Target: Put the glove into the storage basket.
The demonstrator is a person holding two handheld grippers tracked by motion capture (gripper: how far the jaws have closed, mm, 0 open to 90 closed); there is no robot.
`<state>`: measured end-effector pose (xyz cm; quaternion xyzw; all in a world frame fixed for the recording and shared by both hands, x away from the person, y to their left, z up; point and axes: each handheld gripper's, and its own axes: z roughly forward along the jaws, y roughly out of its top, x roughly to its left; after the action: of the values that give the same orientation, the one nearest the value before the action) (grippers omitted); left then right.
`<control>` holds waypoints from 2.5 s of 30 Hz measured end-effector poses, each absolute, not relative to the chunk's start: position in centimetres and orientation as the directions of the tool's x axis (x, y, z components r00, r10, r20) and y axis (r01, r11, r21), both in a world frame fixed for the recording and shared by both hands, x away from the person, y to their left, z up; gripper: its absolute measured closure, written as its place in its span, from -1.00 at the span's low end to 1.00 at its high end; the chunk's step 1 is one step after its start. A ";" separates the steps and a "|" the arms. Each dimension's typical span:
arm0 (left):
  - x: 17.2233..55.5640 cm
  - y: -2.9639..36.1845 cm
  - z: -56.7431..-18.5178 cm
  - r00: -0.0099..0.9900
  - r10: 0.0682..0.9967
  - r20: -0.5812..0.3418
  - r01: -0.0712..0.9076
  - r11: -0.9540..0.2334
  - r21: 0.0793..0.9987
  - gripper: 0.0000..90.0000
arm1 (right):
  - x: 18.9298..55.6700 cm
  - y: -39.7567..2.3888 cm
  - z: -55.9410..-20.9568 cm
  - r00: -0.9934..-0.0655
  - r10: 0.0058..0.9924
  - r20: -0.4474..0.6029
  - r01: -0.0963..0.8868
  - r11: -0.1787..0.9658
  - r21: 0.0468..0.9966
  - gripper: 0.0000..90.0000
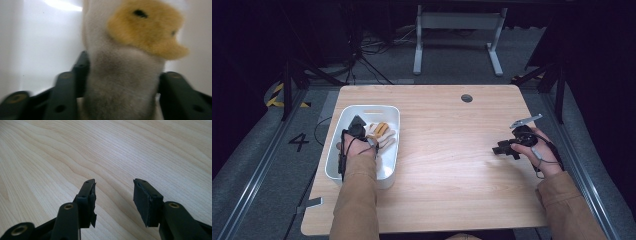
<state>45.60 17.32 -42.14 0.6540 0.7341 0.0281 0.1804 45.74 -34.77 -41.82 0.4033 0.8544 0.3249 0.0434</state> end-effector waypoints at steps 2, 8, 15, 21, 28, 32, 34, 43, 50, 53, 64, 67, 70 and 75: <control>45.7 17.1 -42.1 -0.070 0.978 -0.199 0.953 0.124 0.278 -0.28 | 45.7 -34.8 -41.8 -0.672 0.717 0.186 0.659 0.464 0.592 0.17; 45.8 16.3 -41.7 -0.031 0.988 -0.153 0.965 0.069 0.254 -0.60 | 45.7 -34.8 -41.8 -0.671 0.718 0.186 0.657 0.460 0.597 0.14; 45.8 15.7 -40.5 -0.030 0.991 -0.130 0.961 0.064 0.270 -0.62 | 45.7 -34.8 -41.7 -0.670 0.718 0.189 0.657 0.454 0.602 0.13; 45.7 15.7 -38.8 0.009 0.993 -0.121 0.948 0.030 0.316 -0.51 | 45.7 -34.9 -41.7 -0.672 0.718 0.185 0.654 0.457 0.603 0.13; 45.3 15.6 -36.3 0.086 0.989 -0.117 0.913 -0.031 0.406 -0.52 | 45.7 -34.9 -41.8 -0.671 0.718 0.182 0.654 0.459 0.602 0.12; 44.8 15.3 -34.8 0.127 0.982 -0.143 0.890 -0.050 0.454 -0.38 | 45.6 -35.0 -41.7 -0.668 0.722 0.181 0.653 0.453 0.606 0.11; 44.6 15.1 -34.2 0.139 0.977 -0.159 0.878 -0.047 0.477 -0.32 | 45.6 -35.1 -41.7 -0.669 0.721 0.181 0.654 0.454 0.605 0.11; 43.6 13.2 -32.1 0.291 0.938 -0.188 0.810 -0.137 0.570 -0.24 | 45.3 -35.6 -41.5 -0.679 0.714 0.168 0.635 0.457 0.623 0.07; 42.9 10.6 -31.3 0.407 0.886 -0.224 0.770 -0.200 0.606 -0.22 | 44.9 -36.1 -41.5 -0.691 0.707 0.151 0.617 0.468 0.632 0.07; 42.5 9.4 -30.9 0.474 0.853 -0.218 0.730 -0.242 0.639 -0.23 | 44.6 -36.2 -41.5 -0.699 0.700 0.144 0.607 0.475 0.637 0.07; 41.3 6.2 -32.8 0.709 0.677 -0.195 0.565 -0.381 0.732 -0.21 | 44.0 -37.1 -41.2 -0.692 0.709 0.138 0.602 0.460 0.653 0.07; 40.9 6.1 -33.2 0.738 0.645 -0.201 0.537 -0.380 0.753 -0.23 | 44.1 -37.1 -41.3 -0.694 0.706 0.140 0.601 0.461 0.653 0.07; 40.3 5.9 -33.5 0.758 0.626 -0.183 0.503 -0.382 0.776 -0.24 | 44.1 -37.1 -41.2 -0.696 0.704 0.140 0.598 0.462 0.655 0.08; 39.4 5.0 -35.6 0.800 0.577 -0.168 0.471 -0.429 0.770 -0.25 | 44.0 -36.8 -41.1 -0.708 0.690 0.149 0.590 0.463 0.662 0.08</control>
<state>39.43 4.97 -35.63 0.8432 0.3107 0.0605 0.4345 43.98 -36.83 -41.12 0.3754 0.8523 0.3575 0.0698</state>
